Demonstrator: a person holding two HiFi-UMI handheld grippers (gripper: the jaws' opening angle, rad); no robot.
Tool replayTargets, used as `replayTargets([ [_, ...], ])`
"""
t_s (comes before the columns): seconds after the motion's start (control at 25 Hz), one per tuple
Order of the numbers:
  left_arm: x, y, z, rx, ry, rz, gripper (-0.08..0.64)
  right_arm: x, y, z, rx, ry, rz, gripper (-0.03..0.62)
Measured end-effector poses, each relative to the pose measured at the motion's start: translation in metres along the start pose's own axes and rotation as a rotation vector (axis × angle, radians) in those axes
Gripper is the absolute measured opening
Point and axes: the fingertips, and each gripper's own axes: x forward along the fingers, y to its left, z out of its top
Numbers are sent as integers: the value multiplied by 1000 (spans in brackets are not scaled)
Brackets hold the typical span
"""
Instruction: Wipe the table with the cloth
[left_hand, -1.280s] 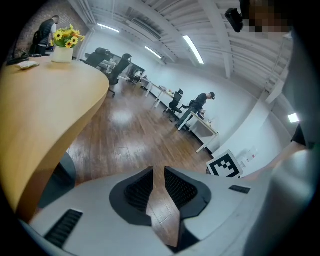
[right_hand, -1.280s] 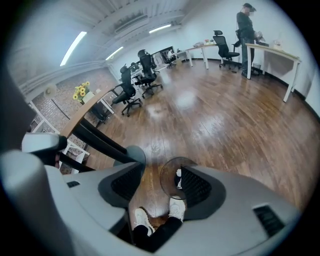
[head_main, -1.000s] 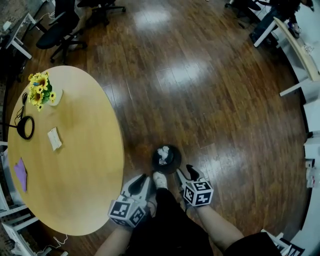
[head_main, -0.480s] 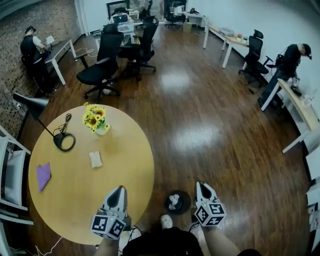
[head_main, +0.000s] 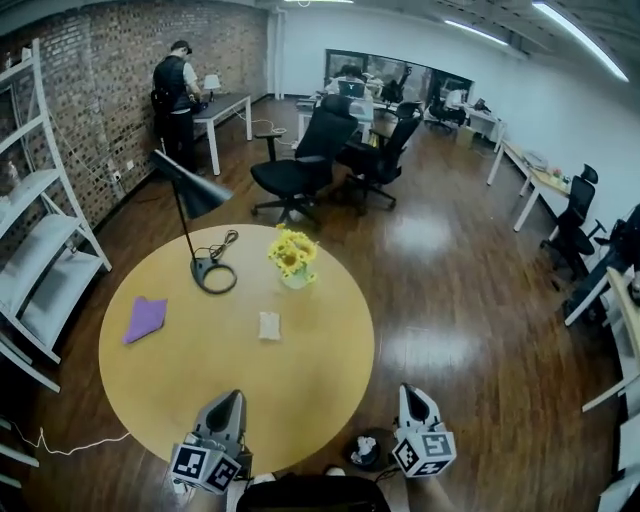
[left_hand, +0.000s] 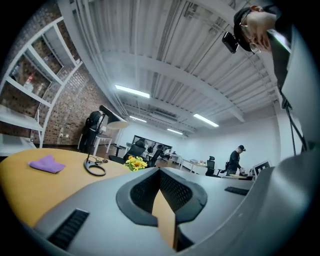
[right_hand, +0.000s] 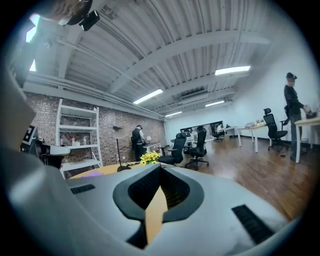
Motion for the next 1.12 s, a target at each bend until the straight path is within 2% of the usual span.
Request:
replayTargets([
  [0.12, -25, 15, 12, 5, -21, 54, 0, 11, 26, 8, -14, -5, 70, 2],
  [0.32, -36, 26, 20, 37, -44, 83, 0, 17, 50, 7, -32, -8, 114, 2],
  [0.4, -36, 27, 22, 48, -59, 93, 0, 18, 52, 7, -43, -10, 117, 2],
  [0.56, -34, 33, 23, 20, -80, 111, 0, 16, 49, 9, -50, -7, 109, 2],
  [0.88, -32, 39, 14, -16, -61, 115, 0, 10, 41, 4, -47, 12, 81, 2],
  [1.12, -27, 39, 9, 0, -40, 97, 0, 14, 42, 1, -62, 26, 89, 2],
])
